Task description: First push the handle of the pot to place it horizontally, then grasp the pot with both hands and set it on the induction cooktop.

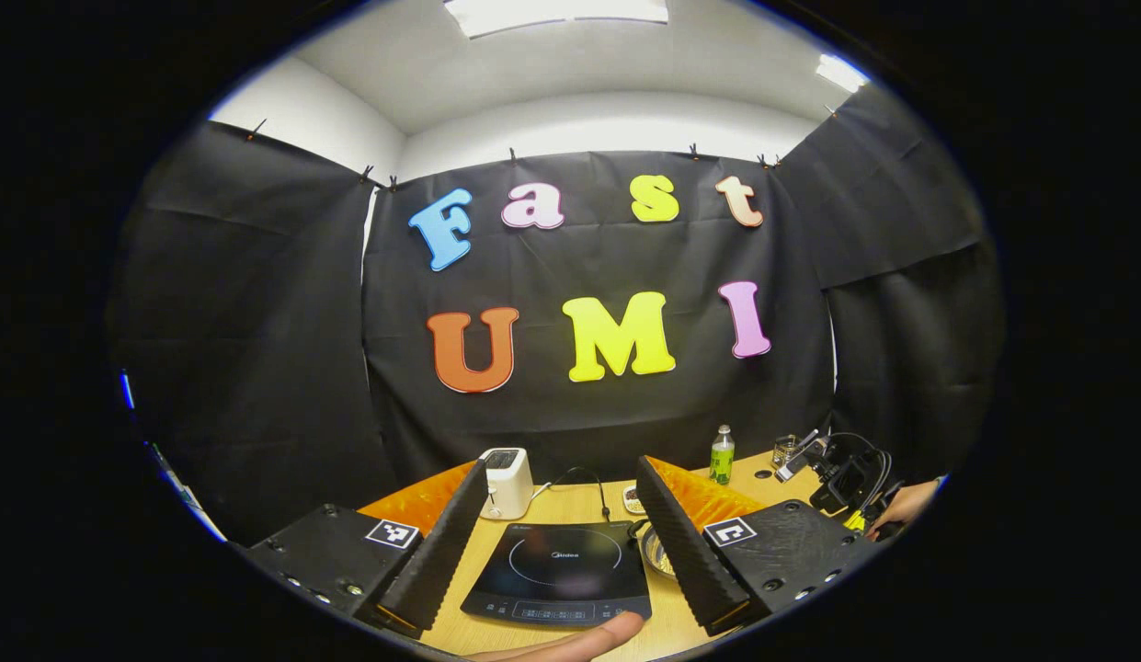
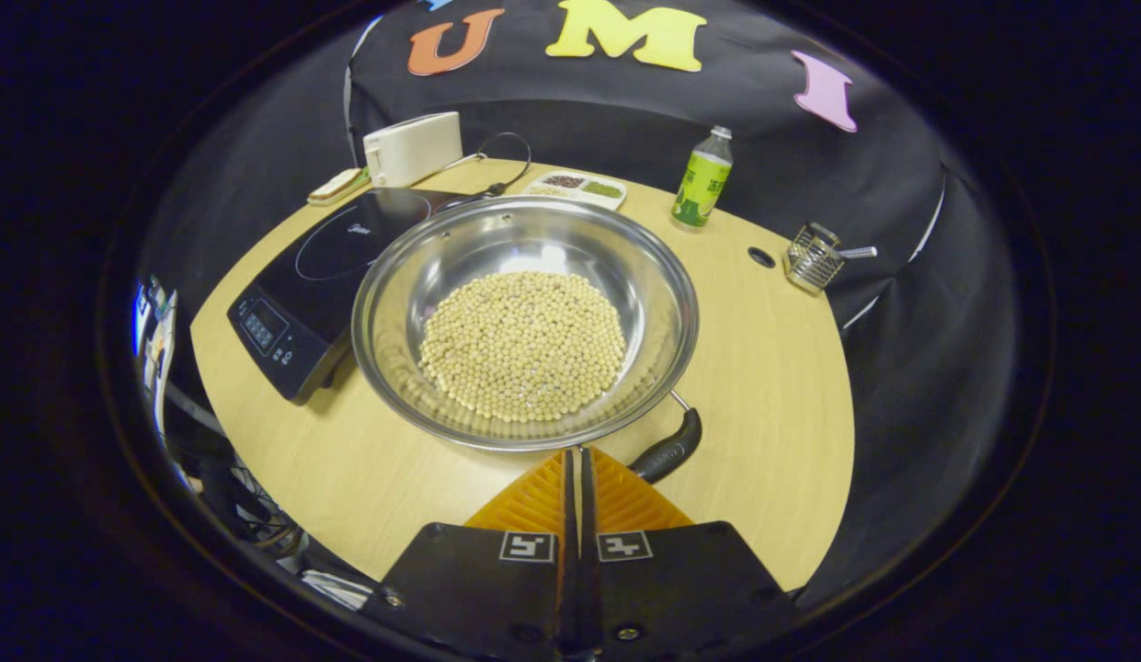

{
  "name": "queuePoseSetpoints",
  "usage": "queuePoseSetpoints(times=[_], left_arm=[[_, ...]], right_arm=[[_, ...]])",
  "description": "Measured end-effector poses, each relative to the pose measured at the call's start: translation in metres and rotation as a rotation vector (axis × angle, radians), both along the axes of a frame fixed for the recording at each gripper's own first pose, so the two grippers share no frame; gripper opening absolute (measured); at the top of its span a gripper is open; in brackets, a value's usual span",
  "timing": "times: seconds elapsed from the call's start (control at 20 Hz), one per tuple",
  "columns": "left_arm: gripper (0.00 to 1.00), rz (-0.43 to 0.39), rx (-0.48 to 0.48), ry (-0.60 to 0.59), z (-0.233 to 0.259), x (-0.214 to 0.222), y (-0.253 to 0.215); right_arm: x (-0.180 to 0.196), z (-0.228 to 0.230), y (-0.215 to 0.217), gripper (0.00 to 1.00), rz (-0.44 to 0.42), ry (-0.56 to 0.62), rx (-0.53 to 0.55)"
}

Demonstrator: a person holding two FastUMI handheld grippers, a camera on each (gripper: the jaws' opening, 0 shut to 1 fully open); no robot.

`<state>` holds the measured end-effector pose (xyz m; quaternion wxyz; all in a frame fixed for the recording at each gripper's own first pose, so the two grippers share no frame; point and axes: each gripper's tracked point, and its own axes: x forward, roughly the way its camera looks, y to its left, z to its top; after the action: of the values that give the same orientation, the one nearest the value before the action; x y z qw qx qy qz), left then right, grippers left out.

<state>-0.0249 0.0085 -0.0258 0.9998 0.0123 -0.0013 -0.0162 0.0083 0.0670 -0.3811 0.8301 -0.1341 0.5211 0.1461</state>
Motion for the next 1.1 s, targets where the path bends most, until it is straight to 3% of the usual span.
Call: queuePoseSetpoints(times=[0.3,0.8,1.1], left_arm=[[0.96,0.008,-0.015,-0.039,0.018,-0.007,0.008],[0.96,-0.005,-0.013,-0.021,0.006,-0.002,0.011],[0.96,-0.014,-0.017,-0.022,0.002,-0.002,0.013]], right_arm=[[0.011,-0.005,-0.015,0.04,-0.047,0.028,0.007],[0.043,-0.008,-0.041,0.0,-0.16,0.042,-0.06],[0.067,-0.007,-0.049,0.04,-0.209,0.016,-0.077]])
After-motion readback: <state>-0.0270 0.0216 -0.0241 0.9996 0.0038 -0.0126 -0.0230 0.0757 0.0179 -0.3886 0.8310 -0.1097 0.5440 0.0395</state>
